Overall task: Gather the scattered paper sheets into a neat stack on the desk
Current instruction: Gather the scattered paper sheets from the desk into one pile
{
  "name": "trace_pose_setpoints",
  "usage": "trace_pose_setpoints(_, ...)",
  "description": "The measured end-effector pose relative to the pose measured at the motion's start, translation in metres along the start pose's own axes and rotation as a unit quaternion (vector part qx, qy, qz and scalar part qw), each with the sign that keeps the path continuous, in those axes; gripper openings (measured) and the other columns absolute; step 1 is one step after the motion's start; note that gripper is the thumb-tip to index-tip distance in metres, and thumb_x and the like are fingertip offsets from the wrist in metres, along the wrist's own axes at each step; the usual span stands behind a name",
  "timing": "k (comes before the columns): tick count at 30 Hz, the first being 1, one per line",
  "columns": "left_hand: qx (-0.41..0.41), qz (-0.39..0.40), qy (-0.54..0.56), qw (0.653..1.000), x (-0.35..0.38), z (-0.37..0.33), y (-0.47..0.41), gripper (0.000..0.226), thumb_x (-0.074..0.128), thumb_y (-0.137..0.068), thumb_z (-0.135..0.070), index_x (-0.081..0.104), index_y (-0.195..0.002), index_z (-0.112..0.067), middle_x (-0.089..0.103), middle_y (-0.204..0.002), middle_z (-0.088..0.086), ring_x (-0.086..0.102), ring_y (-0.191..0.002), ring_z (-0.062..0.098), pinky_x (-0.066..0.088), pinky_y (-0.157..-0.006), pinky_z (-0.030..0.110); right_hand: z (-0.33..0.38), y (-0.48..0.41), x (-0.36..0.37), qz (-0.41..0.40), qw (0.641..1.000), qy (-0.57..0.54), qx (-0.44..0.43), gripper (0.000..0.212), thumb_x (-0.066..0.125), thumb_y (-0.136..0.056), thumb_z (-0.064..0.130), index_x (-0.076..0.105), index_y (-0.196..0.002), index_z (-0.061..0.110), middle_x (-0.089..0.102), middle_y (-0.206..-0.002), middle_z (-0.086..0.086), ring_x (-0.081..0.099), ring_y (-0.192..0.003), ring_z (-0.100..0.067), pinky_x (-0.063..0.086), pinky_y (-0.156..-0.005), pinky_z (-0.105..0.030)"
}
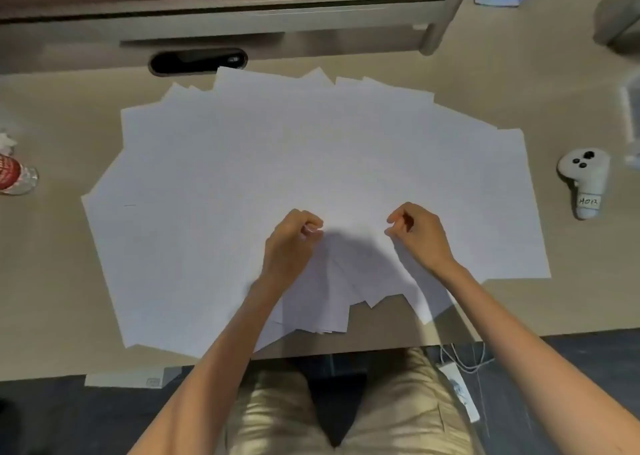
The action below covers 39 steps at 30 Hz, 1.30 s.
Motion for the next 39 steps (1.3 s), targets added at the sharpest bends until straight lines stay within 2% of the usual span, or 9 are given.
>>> trace_pose_setpoints(9, -0.117, -0.047, -0.088, 0.988, 0.018, -0.01, -0.007, 0.036, 0.073, -0.078, -0.046, 0.051, -0.088, -0.02, 0.056, -0.083, -0.008, 0.054, -0.071, 0.013, 0.037, -0.062, 0.028, -0.005, -0.029, -0.024, -0.121, 0.986, 0.116, -0.004, 0.031, 0.064, -0.079, 0.011, 0.055, -0.108, 0.014, 0.052, -0.106, -0.003, 0.049, -0.098, -0.019, 0.047, -0.081, -0.034)
trace_pose_setpoints(14, -0.122, -0.048, -0.106, 0.986, 0.024, -0.01, -0.009, 0.038, 0.074, -0.075, -0.047, 0.049, -0.089, -0.021, 0.056, -0.086, -0.008, 0.055, -0.077, 0.013, 0.036, -0.065, 0.028, -0.015, -0.046, -0.033, -0.092, 0.988, 0.115, 0.051, 0.057, 0.071, -0.074, 0.022, 0.047, -0.125, 0.011, 0.044, -0.127, -0.007, 0.041, -0.118, -0.025, 0.041, -0.096, -0.037)
trace_pose_setpoints(21, -0.137, -0.044, -0.082, 0.986, 0.025, -0.009, -0.01, 0.04, 0.076, -0.074, -0.047, 0.048, -0.088, -0.023, 0.055, -0.082, -0.008, 0.054, -0.073, 0.012, 0.036, -0.063, 0.028, -0.012, -0.058, -0.038, -0.068, 0.991, -0.065, 0.097, 0.024, 0.064, -0.08, 0.015, 0.063, -0.105, 0.014, 0.062, -0.101, 0.0, 0.055, -0.078, -0.006, 0.046, -0.074, -0.021)
trace_pose_setpoints(25, -0.136, -0.034, -0.069, 0.988, 0.023, -0.009, -0.01, 0.036, 0.077, -0.075, -0.042, 0.049, -0.089, -0.024, 0.055, -0.082, -0.009, 0.054, -0.073, 0.01, 0.04, -0.064, 0.027, -0.009, -0.057, -0.027, 0.017, 0.99, -0.077, 0.114, 0.019, 0.064, -0.078, 0.013, 0.067, -0.096, 0.015, 0.062, -0.08, 0.005, 0.056, -0.069, -0.008, 0.049, -0.071, -0.027)
trace_pose_setpoints(28, -0.114, -0.066, -0.031, 0.991, 0.014, -0.01, -0.009, 0.026, 0.076, -0.078, -0.032, 0.055, -0.092, -0.023, 0.057, -0.092, -0.01, 0.057, -0.079, 0.008, 0.048, -0.068, 0.027, -0.006, -0.054, -0.026, -0.009, 0.996, -0.029, 0.083, 0.021, 0.058, -0.077, 0.011, 0.065, -0.096, 0.016, 0.06, -0.09, 0.002, 0.059, -0.081, -0.016, 0.049, -0.074, -0.031)
trace_pose_setpoints(31, -0.045, -0.129, -0.12, 0.983, 0.005, -0.009, -0.01, 0.032, 0.076, -0.079, -0.024, 0.062, -0.107, -0.016, 0.056, -0.117, -0.001, 0.053, -0.106, 0.017, 0.052, -0.081, 0.038, -0.005, -0.057, -0.04, -0.101, 0.984, 0.146, 0.004, 0.043, 0.063, -0.079, 0.022, 0.056, -0.121, 0.016, 0.046, -0.13, -0.005, 0.043, -0.122, -0.025, 0.038, -0.097, -0.036)
trace_pose_setpoints(33, -0.031, -0.103, -0.179, 0.978, 0.008, -0.005, -0.013, 0.05, 0.074, -0.081, -0.029, 0.056, -0.127, -0.016, 0.043, -0.144, 0.009, 0.04, -0.132, 0.027, 0.042, -0.1, 0.043, -0.012, -0.06, -0.042, -0.073, 0.98, 0.187, 0.01, 0.066, 0.062, -0.085, 0.037, 0.037, -0.143, 0.017, 0.023, -0.155, -0.012, 0.017, -0.144, -0.029, 0.022, -0.114, -0.043)
trace_pose_setpoints(36, -0.051, -0.013, -0.234, 0.971, 0.021, 0.002, -0.012, 0.077, 0.061, -0.087, -0.049, 0.027, -0.151, -0.022, 0.006, -0.162, 0.013, 0.006, -0.149, 0.031, 0.017, -0.116, 0.047, -0.021, -0.056, -0.032, 0.005, 0.98, 0.195, 0.034, 0.08, 0.049, -0.093, 0.051, 0.009, -0.154, 0.02, -0.006, -0.162, -0.007, -0.01, -0.149, -0.023, 0.0, -0.12, -0.044)
trace_pose_setpoints(39, -0.064, 0.025, -0.242, 0.968, 0.031, 0.002, -0.007, 0.082, 0.046, -0.092, -0.056, 0.003, -0.155, -0.024, -0.014, -0.161, 0.009, -0.014, -0.148, 0.028, -0.001, -0.118, 0.046, -0.023, -0.046, -0.018, 0.024, 0.977, 0.209, 0.033, 0.079, 0.043, -0.095, 0.052, 0.003, -0.155, 0.019, -0.014, -0.161, -0.004, -0.015, -0.148, -0.02, -0.006, -0.119, -0.042)
Point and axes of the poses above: each hand's wrist, its own y-axis away from the middle knuckle, its own x-axis out of the palm, z = x × y, the point moved 4 cm from there along -y, towards the middle knuckle
